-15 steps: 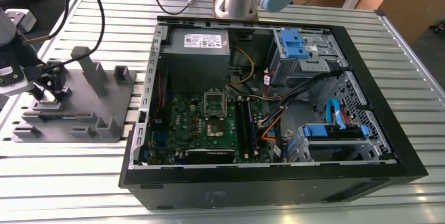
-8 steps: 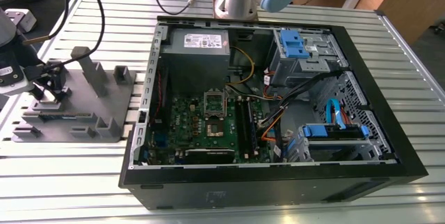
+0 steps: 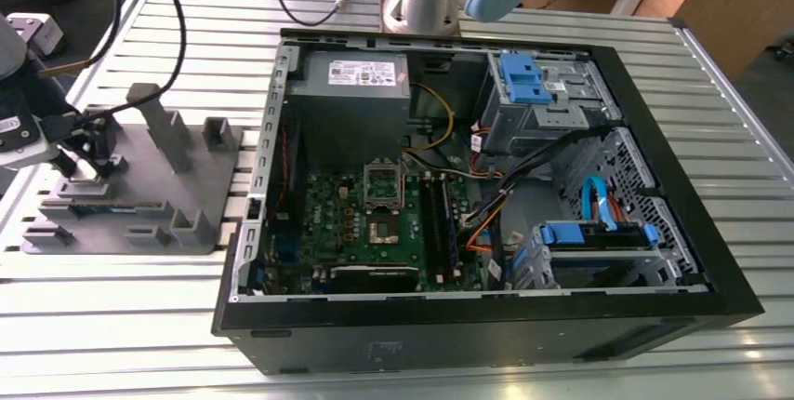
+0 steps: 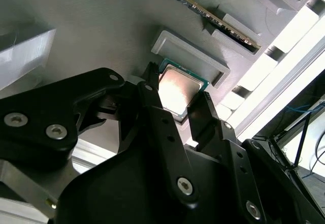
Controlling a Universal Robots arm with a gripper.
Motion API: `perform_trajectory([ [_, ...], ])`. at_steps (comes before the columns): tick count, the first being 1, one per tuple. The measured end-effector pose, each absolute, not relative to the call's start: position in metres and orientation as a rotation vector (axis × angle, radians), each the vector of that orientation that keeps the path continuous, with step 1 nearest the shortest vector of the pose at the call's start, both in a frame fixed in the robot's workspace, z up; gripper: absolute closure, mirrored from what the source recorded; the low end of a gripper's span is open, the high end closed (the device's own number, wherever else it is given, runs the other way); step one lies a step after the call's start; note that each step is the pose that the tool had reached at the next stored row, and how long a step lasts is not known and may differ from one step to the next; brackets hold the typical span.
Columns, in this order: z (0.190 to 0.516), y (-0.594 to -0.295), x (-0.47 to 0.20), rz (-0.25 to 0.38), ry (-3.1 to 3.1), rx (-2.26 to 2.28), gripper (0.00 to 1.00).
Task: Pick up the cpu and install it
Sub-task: 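Pick up the cpu and move it towards the insertion slot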
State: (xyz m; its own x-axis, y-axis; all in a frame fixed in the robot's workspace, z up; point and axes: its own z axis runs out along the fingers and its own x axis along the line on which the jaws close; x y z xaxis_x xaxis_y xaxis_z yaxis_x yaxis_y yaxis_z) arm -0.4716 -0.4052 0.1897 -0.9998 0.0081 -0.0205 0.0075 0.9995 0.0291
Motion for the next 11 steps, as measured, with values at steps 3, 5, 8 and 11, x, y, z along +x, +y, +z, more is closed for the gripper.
perform_trajectory([
  [3, 0.196, -0.405, -0.472, 0.045, 3.121, 0.012, 0.53],
  [5, 0.200, -0.405, -0.472, 0.046, 3.121, 0.012, 0.53],
  [8, 0.208, -0.405, -0.472, 0.046, 3.121, 0.012, 0.53],
  [11, 0.217, -0.405, -0.472, 0.046, 3.121, 0.012, 0.53],
])
